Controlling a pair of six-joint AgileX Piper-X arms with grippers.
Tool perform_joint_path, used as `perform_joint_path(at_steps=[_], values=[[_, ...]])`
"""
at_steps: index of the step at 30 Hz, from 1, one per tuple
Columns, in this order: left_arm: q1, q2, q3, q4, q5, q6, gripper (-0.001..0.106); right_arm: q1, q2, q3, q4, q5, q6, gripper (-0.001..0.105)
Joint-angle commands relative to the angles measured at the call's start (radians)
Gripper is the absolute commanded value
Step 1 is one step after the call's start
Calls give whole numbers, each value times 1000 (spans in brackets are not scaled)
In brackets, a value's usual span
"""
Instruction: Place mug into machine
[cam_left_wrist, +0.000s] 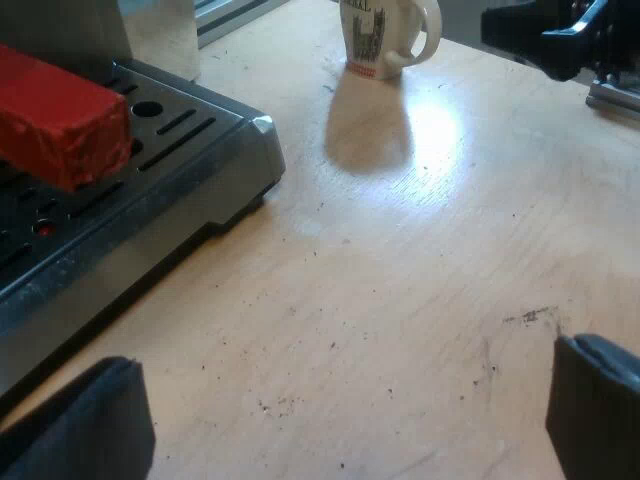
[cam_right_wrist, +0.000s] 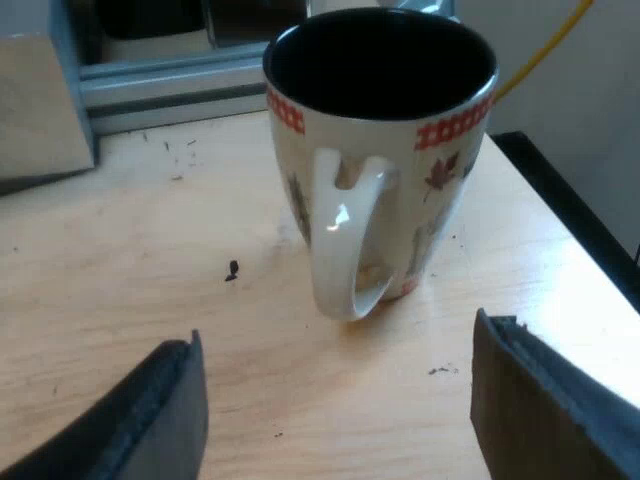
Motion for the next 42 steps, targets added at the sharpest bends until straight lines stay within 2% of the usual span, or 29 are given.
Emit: perform_joint_path(at_steps=[1, 8, 11, 14, 18, 20, 21, 22, 24, 26, 28, 33, 35, 42], values=[[-1, -2, -3, -14, 7, -1, 82, -4, 52, 22, -91, 3, -8, 59], [-1, -2, -3, -14, 7, -1, 82, -3, 230, 22, -269, 2, -4, 59], [-1, -2, -3, -14, 7, -1, 82, -3, 294, 19, -330, 2, 26, 59], [-1, -2, -3, -14, 7, -1, 82, -26, 335, 10, -358, 2, 28, 59], [-1, -2, -3, -14, 7, -1, 82, -113, 377, -11, -365, -70, 28, 59], [-1, -2, -3, -14, 7, -1, 82, -168, 393, -19, -365, -153, 10, 59], [-1, -2, -3, -14, 7, -1, 82, -168, 393, -19, -365, -153, 10, 59], [-1, -2, -3, -14, 7, -1, 82, -231, 408, -28, -371, -192, 10, 59], [-1, -2, -3, -14, 7, -1, 82, -249, 413, -36, -392, -218, -25, 59], [-1, -2, -3, -14, 7, -1, 82, -262, 433, -48, -414, -257, -87, 59], [-1, -2, -3, -14, 7, -1, 82, -263, 455, -55, -441, -263, -103, 59], [-1, -2, -3, -14, 7, -1, 82, -263, 541, -92, -480, -259, -107, 59], [-1, -2, -3, -14, 7, -1, 82, -270, 578, -106, -504, -259, -85, 59], [-1, -2, -3, -14, 7, -1, 82, -323, 681, -139, -561, -272, -78, 59]])
